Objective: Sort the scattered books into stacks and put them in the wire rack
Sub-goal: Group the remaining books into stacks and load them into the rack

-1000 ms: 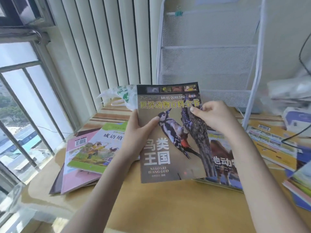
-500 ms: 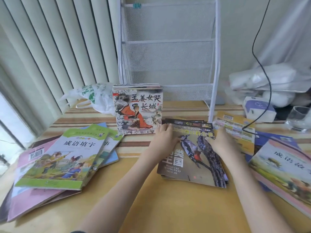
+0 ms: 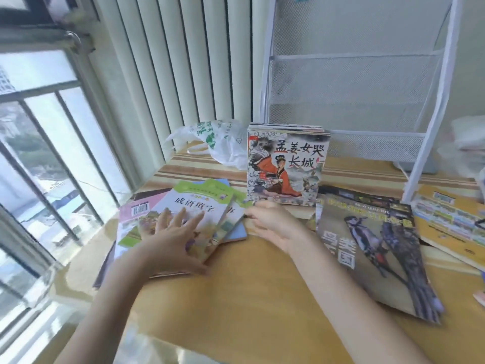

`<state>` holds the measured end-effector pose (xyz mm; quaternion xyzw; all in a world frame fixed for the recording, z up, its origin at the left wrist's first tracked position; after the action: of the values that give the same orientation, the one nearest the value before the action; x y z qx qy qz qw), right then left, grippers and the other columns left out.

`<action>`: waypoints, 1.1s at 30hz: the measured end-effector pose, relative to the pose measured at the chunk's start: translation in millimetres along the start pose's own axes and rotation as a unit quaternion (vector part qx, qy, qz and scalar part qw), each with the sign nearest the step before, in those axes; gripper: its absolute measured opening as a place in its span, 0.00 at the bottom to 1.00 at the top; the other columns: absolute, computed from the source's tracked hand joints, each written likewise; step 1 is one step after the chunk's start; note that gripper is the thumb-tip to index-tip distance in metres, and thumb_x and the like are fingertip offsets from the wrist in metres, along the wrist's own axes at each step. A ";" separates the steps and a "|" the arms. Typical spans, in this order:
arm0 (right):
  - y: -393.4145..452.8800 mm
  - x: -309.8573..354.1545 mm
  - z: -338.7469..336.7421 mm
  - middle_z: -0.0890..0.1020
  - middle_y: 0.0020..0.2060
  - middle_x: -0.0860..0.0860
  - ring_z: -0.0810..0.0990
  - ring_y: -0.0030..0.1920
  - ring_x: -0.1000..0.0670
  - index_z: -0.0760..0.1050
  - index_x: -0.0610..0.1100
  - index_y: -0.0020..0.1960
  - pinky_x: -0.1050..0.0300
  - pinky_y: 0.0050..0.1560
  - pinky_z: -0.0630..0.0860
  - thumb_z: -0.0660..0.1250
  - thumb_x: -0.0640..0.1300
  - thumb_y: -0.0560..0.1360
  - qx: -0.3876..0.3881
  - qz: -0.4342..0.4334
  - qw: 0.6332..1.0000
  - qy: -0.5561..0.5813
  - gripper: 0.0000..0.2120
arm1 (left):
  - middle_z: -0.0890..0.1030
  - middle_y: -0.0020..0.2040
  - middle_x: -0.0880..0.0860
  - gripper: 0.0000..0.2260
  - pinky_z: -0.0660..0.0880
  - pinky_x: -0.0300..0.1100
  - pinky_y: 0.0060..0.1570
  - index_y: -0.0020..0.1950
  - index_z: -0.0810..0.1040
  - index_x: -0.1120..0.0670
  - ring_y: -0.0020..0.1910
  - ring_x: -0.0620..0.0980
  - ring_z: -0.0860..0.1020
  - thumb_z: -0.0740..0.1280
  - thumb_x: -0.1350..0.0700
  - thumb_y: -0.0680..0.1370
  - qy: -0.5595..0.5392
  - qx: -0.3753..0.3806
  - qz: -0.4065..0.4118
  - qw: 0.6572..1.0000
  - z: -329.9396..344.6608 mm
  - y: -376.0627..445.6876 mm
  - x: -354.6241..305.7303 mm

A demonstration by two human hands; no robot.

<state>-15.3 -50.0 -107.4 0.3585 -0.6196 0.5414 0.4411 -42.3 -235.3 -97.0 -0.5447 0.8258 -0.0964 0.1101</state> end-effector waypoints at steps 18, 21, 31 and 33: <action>12.5 11.2 47.9 0.60 0.75 0.48 0.59 0.73 0.48 0.52 0.46 0.76 0.53 0.69 0.60 0.56 0.56 0.80 -0.063 -0.108 0.975 -0.186 0.29 | 0.79 0.56 0.53 0.26 0.70 0.39 0.55 0.55 0.78 0.51 0.58 0.53 0.75 0.54 0.32 0.76 -0.398 -0.222 -0.027 0.890 -37.4 -4.0 35.7; 6.8 24.9 68.6 0.50 0.77 0.50 0.47 0.76 0.49 0.50 0.50 0.77 0.49 0.74 0.49 0.51 0.59 0.80 -0.036 -0.168 0.940 -0.296 0.29 | 0.77 0.57 0.60 0.21 0.71 0.46 0.57 0.63 0.74 0.58 0.58 0.59 0.75 0.53 0.44 0.82 -0.274 -0.241 -0.178 0.914 -33.3 8.9 104.8; 17.2 1.2 114.3 0.39 0.76 0.58 0.28 0.73 0.48 0.47 0.67 0.73 0.26 0.65 0.33 0.59 0.71 0.70 0.084 -0.182 0.835 -0.513 0.37 | 0.79 0.44 0.61 0.05 0.75 0.45 0.44 0.52 0.73 0.65 0.36 0.56 0.78 0.60 0.64 0.80 -0.589 -0.207 -0.250 0.740 -13.6 17.6 171.0; 15.9 4.3 111.8 0.41 0.76 0.60 0.30 0.74 0.50 0.50 0.65 0.74 0.25 0.65 0.36 0.60 0.69 0.71 0.107 -0.183 0.840 -0.500 0.36 | 0.81 0.36 0.58 0.06 0.79 0.47 0.42 0.49 0.73 0.67 0.31 0.53 0.81 0.59 0.64 0.81 -0.665 -0.165 -0.215 0.696 -10.4 14.5 172.5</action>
<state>-49.2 -157.7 -111.9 0.7322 -0.6172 0.2613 0.1209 -123.9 -388.1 -104.3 -0.6392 0.4005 0.4072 0.5150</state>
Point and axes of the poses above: each hand's wrist, its own y-axis towards the middle knuckle, its own z-axis out of the palm, x = y × z, the point moved 9 cm from there along y, towards the middle knuckle
